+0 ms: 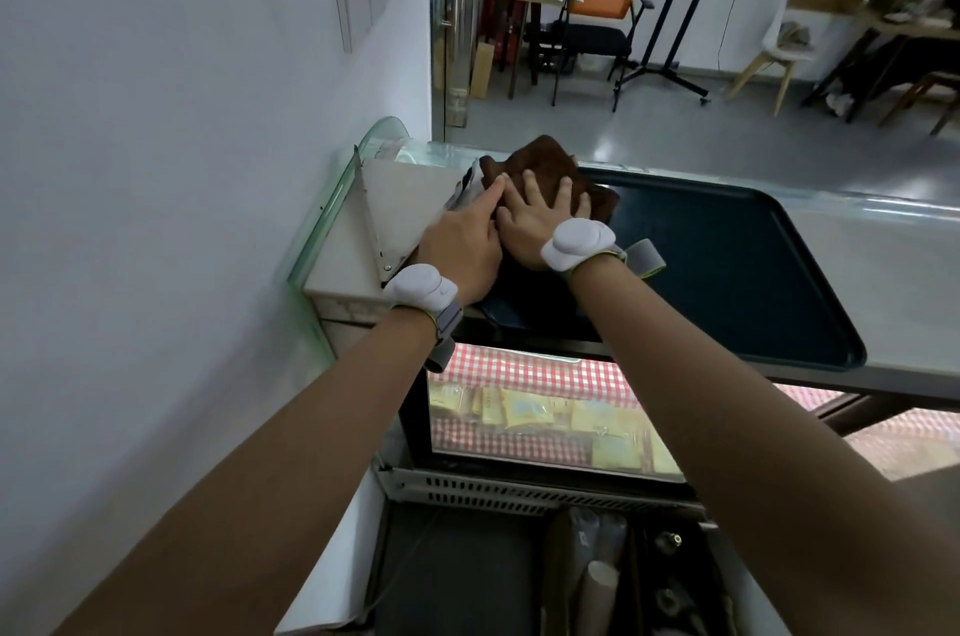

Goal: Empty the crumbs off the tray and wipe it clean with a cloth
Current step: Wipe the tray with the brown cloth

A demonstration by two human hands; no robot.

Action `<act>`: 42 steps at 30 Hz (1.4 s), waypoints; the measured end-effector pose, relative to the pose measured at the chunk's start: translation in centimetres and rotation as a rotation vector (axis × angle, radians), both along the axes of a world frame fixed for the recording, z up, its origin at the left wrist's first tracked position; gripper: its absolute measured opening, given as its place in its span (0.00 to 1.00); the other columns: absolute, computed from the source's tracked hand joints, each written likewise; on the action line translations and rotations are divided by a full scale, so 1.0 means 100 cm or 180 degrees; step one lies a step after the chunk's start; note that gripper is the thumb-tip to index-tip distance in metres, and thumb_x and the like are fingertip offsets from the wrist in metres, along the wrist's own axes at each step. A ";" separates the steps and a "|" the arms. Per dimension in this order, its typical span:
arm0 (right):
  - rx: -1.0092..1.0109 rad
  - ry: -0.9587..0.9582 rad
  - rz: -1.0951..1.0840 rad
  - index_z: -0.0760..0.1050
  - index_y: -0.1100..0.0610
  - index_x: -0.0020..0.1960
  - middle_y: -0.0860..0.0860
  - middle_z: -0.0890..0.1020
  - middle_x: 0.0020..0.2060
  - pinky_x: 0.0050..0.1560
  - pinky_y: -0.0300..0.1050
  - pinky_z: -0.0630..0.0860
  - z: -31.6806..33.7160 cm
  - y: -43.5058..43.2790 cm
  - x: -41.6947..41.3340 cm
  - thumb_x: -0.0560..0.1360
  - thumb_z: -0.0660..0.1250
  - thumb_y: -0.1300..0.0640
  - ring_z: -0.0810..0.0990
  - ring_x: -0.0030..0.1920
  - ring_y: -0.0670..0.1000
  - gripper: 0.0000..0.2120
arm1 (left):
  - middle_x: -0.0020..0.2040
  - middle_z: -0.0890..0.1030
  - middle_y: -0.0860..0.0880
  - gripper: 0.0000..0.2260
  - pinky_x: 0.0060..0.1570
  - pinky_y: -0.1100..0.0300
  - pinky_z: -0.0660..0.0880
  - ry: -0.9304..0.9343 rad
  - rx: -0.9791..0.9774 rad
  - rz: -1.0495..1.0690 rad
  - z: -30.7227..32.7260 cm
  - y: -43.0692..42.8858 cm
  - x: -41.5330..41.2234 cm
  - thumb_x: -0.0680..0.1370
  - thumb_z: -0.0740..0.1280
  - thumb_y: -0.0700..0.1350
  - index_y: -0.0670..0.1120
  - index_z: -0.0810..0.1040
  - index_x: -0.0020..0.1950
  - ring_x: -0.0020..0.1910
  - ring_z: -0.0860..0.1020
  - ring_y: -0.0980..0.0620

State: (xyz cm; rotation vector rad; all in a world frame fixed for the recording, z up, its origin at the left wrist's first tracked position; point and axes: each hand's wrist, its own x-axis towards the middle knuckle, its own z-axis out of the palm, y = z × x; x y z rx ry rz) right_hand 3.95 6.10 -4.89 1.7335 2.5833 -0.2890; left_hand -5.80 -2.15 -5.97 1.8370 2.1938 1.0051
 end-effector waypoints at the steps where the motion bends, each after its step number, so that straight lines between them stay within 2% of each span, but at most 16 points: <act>1: -0.0019 0.0018 0.0031 0.43 0.39 0.79 0.45 0.46 0.80 0.73 0.66 0.37 0.001 -0.002 -0.002 0.81 0.43 0.42 0.40 0.78 0.65 0.27 | 0.63 0.81 0.40 0.24 0.52 0.50 0.74 0.0064 -0.0022 0.0046 0.000 0.000 0.001 0.83 0.56 0.46 0.55 0.63 0.80 0.57 0.79 0.37; 7: -0.0076 0.0042 0.0140 0.42 0.40 0.79 0.44 0.46 0.80 0.74 0.66 0.37 0.004 -0.012 0.009 0.80 0.43 0.42 0.40 0.78 0.63 0.28 | 0.61 0.82 0.42 0.25 0.50 0.53 0.72 0.0058 -0.0044 0.0154 0.001 0.001 0.004 0.81 0.57 0.44 0.57 0.65 0.79 0.56 0.79 0.38; 11: -0.0090 0.0013 0.0220 0.42 0.40 0.79 0.44 0.46 0.80 0.74 0.64 0.37 0.003 -0.027 0.016 0.80 0.42 0.41 0.40 0.78 0.62 0.28 | 0.60 0.83 0.43 0.23 0.52 0.52 0.74 -0.0027 0.0054 0.0224 0.000 0.001 0.004 0.81 0.58 0.43 0.57 0.69 0.76 0.57 0.79 0.40; 16: -0.0121 0.0064 0.0288 0.43 0.37 0.79 0.42 0.46 0.80 0.75 0.63 0.37 0.002 -0.046 0.027 0.81 0.41 0.40 0.40 0.79 0.60 0.27 | 0.62 0.82 0.42 0.23 0.55 0.50 0.75 -0.0028 -0.0005 0.0358 0.001 0.002 0.006 0.81 0.58 0.44 0.56 0.68 0.77 0.59 0.79 0.39; 24: -0.0195 0.0028 0.0445 0.43 0.40 0.79 0.42 0.45 0.80 0.75 0.62 0.37 0.010 -0.088 0.047 0.82 0.42 0.41 0.39 0.79 0.60 0.26 | 0.64 0.81 0.44 0.23 0.55 0.50 0.75 -0.0072 0.0077 0.0275 0.000 0.002 0.006 0.80 0.59 0.43 0.55 0.69 0.76 0.60 0.79 0.38; 29: -0.0300 -0.0220 0.0824 0.49 0.44 0.79 0.45 0.44 0.80 0.74 0.65 0.40 0.011 -0.100 0.063 0.82 0.42 0.43 0.39 0.78 0.63 0.26 | 0.57 0.82 0.40 0.15 0.46 0.51 0.74 0.0221 -0.0015 0.0282 0.001 0.002 0.007 0.81 0.59 0.42 0.50 0.75 0.67 0.53 0.79 0.36; 32: -0.0352 -0.0192 0.0766 0.47 0.44 0.80 0.45 0.44 0.80 0.74 0.64 0.39 0.015 -0.101 0.069 0.82 0.42 0.45 0.39 0.78 0.61 0.26 | 0.57 0.81 0.40 0.13 0.44 0.52 0.73 0.0264 -0.0045 0.0222 0.001 0.002 0.009 0.81 0.59 0.43 0.50 0.74 0.64 0.53 0.79 0.35; 38: -0.0568 -0.0284 0.0780 0.40 0.39 0.79 0.44 0.40 0.80 0.75 0.63 0.38 0.023 -0.093 0.096 0.81 0.47 0.45 0.36 0.78 0.60 0.29 | 0.62 0.80 0.41 0.22 0.54 0.46 0.78 0.0114 -0.0176 0.0188 0.002 0.000 0.003 0.79 0.60 0.44 0.56 0.69 0.73 0.57 0.79 0.35; 42: -0.0575 -0.0566 0.0626 0.50 0.44 0.79 0.45 0.37 0.79 0.75 0.65 0.40 0.026 -0.080 0.146 0.81 0.50 0.47 0.35 0.78 0.61 0.27 | 0.65 0.79 0.42 0.23 0.53 0.49 0.75 -0.0012 -0.0207 0.0201 0.003 -0.001 0.002 0.79 0.59 0.43 0.56 0.70 0.74 0.58 0.78 0.35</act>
